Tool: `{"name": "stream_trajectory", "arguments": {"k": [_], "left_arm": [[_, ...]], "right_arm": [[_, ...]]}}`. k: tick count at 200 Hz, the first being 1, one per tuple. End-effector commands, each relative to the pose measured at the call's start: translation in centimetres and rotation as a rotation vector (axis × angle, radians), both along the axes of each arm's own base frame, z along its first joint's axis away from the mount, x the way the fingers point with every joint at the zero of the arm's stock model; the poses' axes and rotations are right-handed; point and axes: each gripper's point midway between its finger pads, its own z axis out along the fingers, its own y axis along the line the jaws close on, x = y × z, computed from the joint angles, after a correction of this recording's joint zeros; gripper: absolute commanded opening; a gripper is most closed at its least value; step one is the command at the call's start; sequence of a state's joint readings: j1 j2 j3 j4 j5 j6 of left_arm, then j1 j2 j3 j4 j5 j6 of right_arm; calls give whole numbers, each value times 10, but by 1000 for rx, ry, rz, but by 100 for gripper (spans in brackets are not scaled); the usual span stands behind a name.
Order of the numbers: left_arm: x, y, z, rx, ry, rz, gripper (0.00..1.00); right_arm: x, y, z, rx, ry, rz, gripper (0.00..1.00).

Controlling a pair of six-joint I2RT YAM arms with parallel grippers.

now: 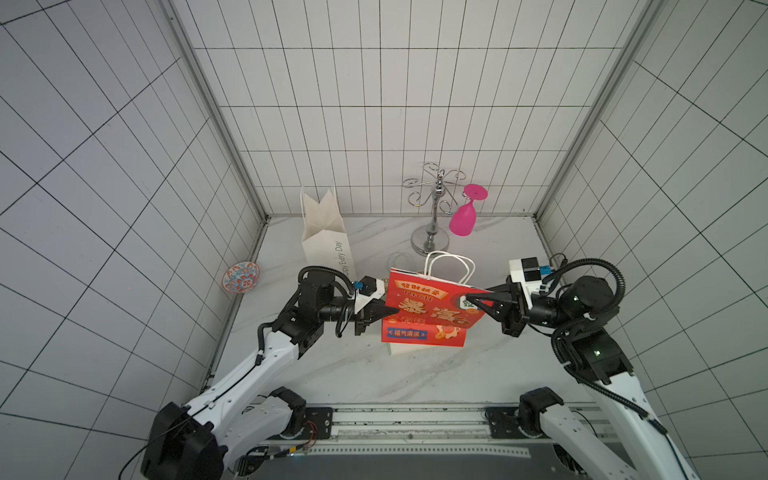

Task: Put away the paper bag
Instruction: Press the paper bag.

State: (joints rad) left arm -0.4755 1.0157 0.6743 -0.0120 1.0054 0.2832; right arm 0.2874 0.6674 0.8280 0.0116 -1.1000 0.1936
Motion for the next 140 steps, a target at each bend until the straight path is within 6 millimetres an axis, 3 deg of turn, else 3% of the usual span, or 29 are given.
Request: {"name": "stream_trajectory", "arguments": {"k": [1,17,24,28,41,46,60,81,101,140], "left_arm": [[-7,-1,4,-8,-29,-40,0],[-5,0,5,-6,-37,-19,2],[-1,2,6,-1,-47,13,38],[2,3,6,2,-51,31,52],[7,6,12,1,-77,77,70],[9,8,15,-2,-88,94,83],[14,12,23,-8,-121,135,97],[17,14,33,-27,-164,152,98],[-1,6,37,-55,-135,6,98],[-31,-4,11,-46,30,-239,98]], "right_arm": [[-18,-5,37,28,-129,18,0],[-20,-5,39,25,-136,19,0],[-22,-5,39,23,-137,27,0],[-23,-5,39,22,-137,31,0],[-25,-5,34,-2,-133,30,0],[-25,-6,31,-19,-133,25,0],[-25,-7,21,-62,-116,9,0],[-31,-6,14,-73,-103,38,0],[-31,-6,18,-56,-109,50,0],[-26,-6,31,-29,-132,27,0]]}}
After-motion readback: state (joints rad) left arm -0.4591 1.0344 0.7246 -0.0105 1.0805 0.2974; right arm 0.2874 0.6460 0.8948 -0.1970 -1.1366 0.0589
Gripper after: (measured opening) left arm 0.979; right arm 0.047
